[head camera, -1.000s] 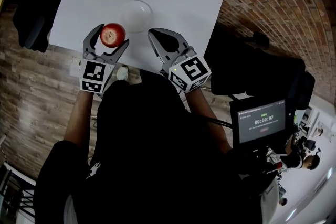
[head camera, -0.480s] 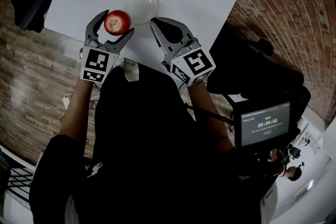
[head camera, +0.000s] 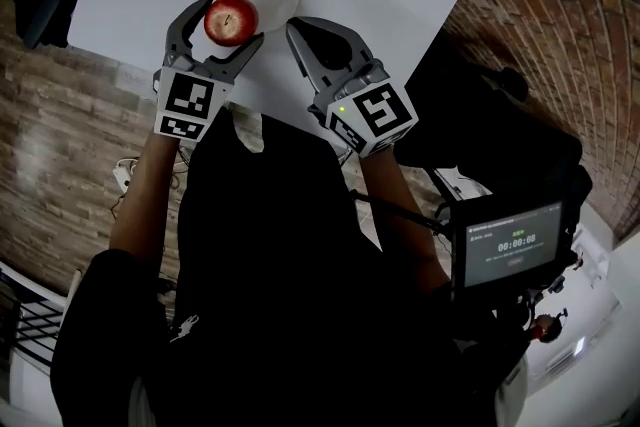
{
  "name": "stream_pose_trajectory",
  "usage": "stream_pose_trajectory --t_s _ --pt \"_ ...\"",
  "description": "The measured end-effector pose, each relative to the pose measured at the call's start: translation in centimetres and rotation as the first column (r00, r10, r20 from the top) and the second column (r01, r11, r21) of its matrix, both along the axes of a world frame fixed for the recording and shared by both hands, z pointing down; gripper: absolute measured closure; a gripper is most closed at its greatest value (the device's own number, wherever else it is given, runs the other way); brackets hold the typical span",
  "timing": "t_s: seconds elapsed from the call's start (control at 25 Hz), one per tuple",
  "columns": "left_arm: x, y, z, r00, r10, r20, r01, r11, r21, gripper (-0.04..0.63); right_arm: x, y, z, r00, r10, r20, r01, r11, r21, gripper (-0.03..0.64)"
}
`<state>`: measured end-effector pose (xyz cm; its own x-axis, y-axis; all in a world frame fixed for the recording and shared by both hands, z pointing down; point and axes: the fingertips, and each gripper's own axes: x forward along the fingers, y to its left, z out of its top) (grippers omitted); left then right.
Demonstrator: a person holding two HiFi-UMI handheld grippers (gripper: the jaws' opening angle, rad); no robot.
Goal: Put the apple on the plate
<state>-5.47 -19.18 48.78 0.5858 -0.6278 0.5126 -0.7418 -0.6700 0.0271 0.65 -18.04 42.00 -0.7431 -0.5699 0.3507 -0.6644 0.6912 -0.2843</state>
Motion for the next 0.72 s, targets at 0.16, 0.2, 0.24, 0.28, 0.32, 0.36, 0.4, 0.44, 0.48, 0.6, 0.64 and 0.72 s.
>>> stream_pose_trajectory --t_s 0.16,0.2,0.24,0.28,0.32,0.36,0.4,0.44,0.48,0.6,0.64,0.72 --pt "0.9 -0.3 1.8 1.000 0.013 -0.006 -0.013 1.000 -0.018 0.190 0.5 0.0 1.0 1.000 0.003 -0.011 -0.004 1.000 -0.012 0.614" --pt "1.1 -0.4 2.3 1.000 0.016 -0.004 -0.016 1.000 -0.021 0.190 0.6 0.0 1.4 1.000 0.003 -0.013 -0.003 1.000 -0.015 0.614" --pt "1.3 -0.6 2.8 1.000 0.018 -0.001 -0.018 1.000 -0.023 0.190 0.8 -0.1 1.7 1.000 0.004 -0.014 -0.004 1.000 -0.019 0.614" --pt "1.4 -0.8 3.2 1.000 0.017 0.000 -0.017 1.000 -0.024 0.190 0.9 -0.1 2.1 1.000 0.008 -0.013 -0.008 1.000 -0.025 0.614" --pt "1.5 -1.0 3.5 1.000 0.015 0.001 -0.015 1.000 -0.024 0.190 1.0 0.0 2.4 1.000 0.011 -0.012 -0.012 0.999 -0.030 0.614" --pt "1.6 -1.2 3.7 1.000 0.013 0.002 -0.013 1.000 -0.023 0.190 1.1 0.0 2.6 1.000 0.014 -0.012 -0.014 0.999 -0.034 0.614" --pt "1.7 -1.4 3.9 1.000 0.013 0.003 -0.013 1.000 -0.023 0.190 1.2 0.0 2.7 1.000 0.014 -0.013 -0.015 0.999 -0.036 0.614" --pt "1.9 -1.6 4.1 1.000 0.014 0.007 -0.014 1.000 -0.021 0.190 1.3 0.1 2.9 1.000 0.013 -0.015 -0.014 0.999 -0.038 0.614" --pt "2.0 -1.7 4.3 1.000 0.017 0.011 -0.017 1.000 -0.019 0.190 1.4 0.2 3.0 1.000 0.010 -0.020 -0.010 0.999 -0.039 0.614" --pt "2.4 -2.0 5.0 0.999 0.030 0.029 -0.030 0.999 -0.013 0.190 1.6 0.2 3.2 1.000 0.002 -0.028 -0.003 0.999 -0.037 0.614" --pt "2.5 -2.1 5.1 0.999 0.034 0.032 -0.033 0.999 -0.012 0.190 1.6 0.2 3.2 1.000 0.003 -0.030 -0.005 0.999 -0.039 0.614" --pt "2.4 -2.3 5.4 0.999 0.035 0.037 -0.035 0.999 -0.015 0.190 1.7 0.1 3.3 0.999 0.010 -0.031 -0.011 0.999 -0.045 0.614"
